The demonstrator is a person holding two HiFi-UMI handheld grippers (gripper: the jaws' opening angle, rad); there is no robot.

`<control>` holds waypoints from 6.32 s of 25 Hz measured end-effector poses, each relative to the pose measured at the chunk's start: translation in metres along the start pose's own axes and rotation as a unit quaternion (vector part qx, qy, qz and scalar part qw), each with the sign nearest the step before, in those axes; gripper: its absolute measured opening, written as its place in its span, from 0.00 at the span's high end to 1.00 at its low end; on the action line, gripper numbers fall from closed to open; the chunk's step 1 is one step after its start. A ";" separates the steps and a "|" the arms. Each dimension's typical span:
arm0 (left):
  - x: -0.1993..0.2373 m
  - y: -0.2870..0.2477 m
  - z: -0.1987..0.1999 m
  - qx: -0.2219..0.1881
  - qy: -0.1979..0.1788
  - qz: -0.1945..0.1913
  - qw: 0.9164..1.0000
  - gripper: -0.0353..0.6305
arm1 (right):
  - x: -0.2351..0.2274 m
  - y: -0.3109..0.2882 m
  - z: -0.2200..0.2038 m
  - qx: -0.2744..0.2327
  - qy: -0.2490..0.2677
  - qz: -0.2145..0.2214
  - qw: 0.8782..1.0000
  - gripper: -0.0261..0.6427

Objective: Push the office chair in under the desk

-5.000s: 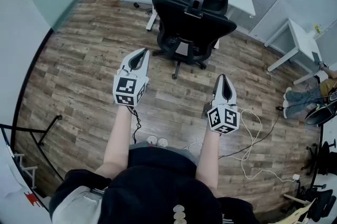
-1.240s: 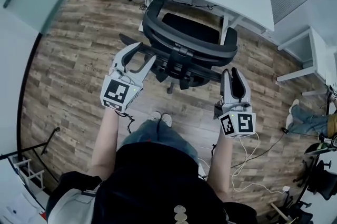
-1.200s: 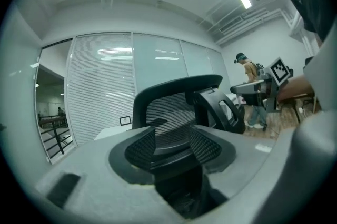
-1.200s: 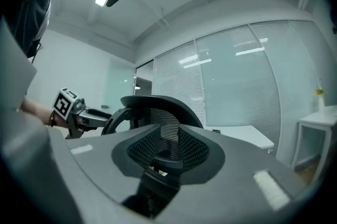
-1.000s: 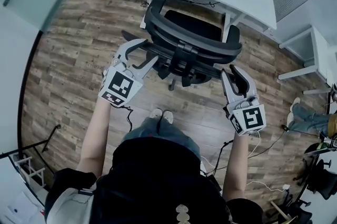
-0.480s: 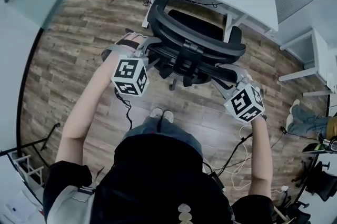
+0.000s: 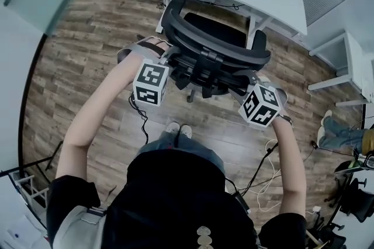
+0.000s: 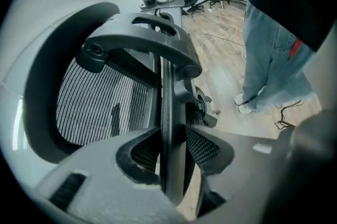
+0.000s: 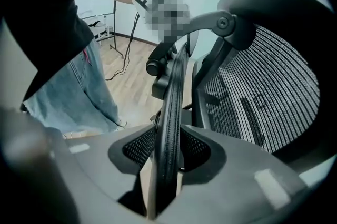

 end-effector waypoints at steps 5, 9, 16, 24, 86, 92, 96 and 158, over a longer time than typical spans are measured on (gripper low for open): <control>-0.001 -0.004 0.002 0.010 0.002 -0.011 1.000 0.72 | 0.003 -0.005 0.001 0.006 0.014 0.003 1.000 0.73; 0.002 -0.003 0.003 0.015 0.014 -0.030 0.999 0.74 | 0.002 -0.006 0.002 0.010 0.023 0.006 1.000 0.75; 0.004 -0.004 0.004 0.023 0.024 -0.056 0.998 0.75 | 0.002 -0.006 0.002 0.006 -0.002 0.021 1.000 0.78; 0.005 -0.007 0.002 0.021 0.026 -0.053 0.998 0.76 | -0.002 -0.011 -0.001 0.007 0.002 0.009 1.000 0.79; 0.311 -0.134 -0.101 -0.043 0.010 -0.053 0.998 0.76 | -0.305 -0.159 -0.072 0.024 -0.026 -0.016 0.999 0.80; 0.306 -0.131 -0.102 -0.050 0.005 -0.009 0.999 0.73 | -0.303 -0.158 -0.070 0.020 -0.024 -0.044 0.999 0.76; 0.298 -0.129 -0.105 -0.059 0.001 0.064 0.996 0.69 | -0.300 -0.156 -0.069 0.014 -0.019 -0.083 0.996 0.76; 0.254 -0.033 -0.138 -0.436 0.456 0.331 0.701 0.94 | -0.235 -0.037 -0.101 -0.300 -0.504 -0.471 0.659 0.95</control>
Point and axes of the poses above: the fingertips, and each gripper's own axes: y backward along the fingers, x to its left, z out of its top, the point moved 7 cm from there along y, backward along the fingers, and after that the axes turned 10 degrees about -z, right-handed, at the moved point
